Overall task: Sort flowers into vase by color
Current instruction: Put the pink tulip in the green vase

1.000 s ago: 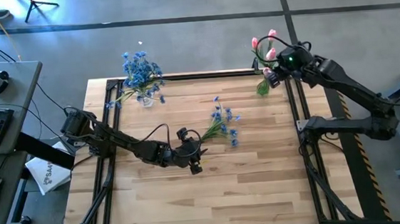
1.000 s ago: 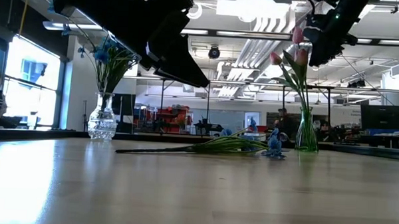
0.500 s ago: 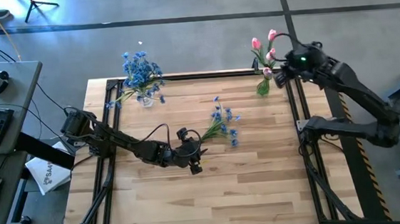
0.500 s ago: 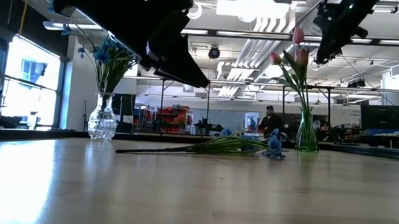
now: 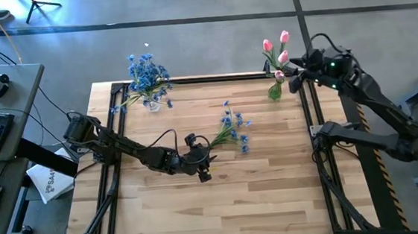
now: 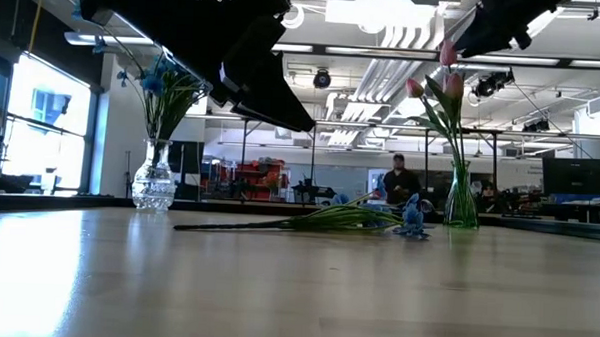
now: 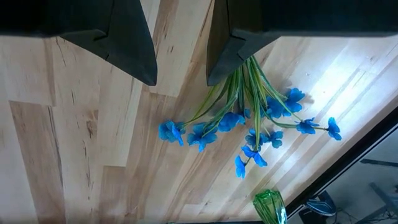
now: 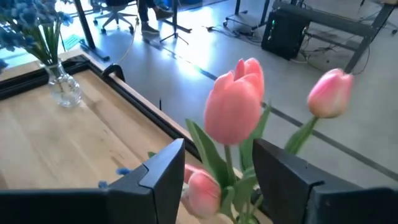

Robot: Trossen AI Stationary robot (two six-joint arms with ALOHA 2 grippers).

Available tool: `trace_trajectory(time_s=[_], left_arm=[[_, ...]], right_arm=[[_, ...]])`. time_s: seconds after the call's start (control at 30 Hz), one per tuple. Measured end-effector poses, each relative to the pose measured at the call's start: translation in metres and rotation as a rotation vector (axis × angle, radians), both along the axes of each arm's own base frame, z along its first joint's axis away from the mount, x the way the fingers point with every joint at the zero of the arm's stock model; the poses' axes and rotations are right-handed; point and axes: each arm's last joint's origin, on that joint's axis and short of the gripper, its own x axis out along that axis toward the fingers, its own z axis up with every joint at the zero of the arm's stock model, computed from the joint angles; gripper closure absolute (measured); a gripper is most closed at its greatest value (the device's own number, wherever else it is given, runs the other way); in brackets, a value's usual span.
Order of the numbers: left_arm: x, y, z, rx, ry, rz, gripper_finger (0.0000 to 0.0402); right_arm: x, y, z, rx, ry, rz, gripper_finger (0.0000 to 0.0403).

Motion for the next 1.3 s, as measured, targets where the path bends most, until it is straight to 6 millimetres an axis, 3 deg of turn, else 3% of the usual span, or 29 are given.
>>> trace_trajectory(time_s=[0.33,0.67,1.07,1.17,1.3], left_arm=[[0.000,0.000,0.000,0.001,0.000,0.000,0.0273],[0.000,0.000,0.000,0.001,0.000,0.000,0.0273],[0.000,0.000,0.000,0.000,0.000,-0.001,0.0273],[0.000,0.000,0.000,0.000,0.001,-0.001,0.0273],[0.000,0.000,0.000,0.000,0.001,-0.001,0.0273]], right_arm=[[0.020,-0.020,-0.021,0.014,0.074,0.009,0.0251],[0.025,-0.026,-0.027,0.031,0.116,0.012,0.0394],[0.024,-0.027,-0.033,0.076,0.158,-0.025,0.0393],[0.022,-0.024,-0.030,0.063,0.146,-0.028,0.0366],[0.015,-0.018,-0.018,0.038,0.118,-0.051,0.0296]])
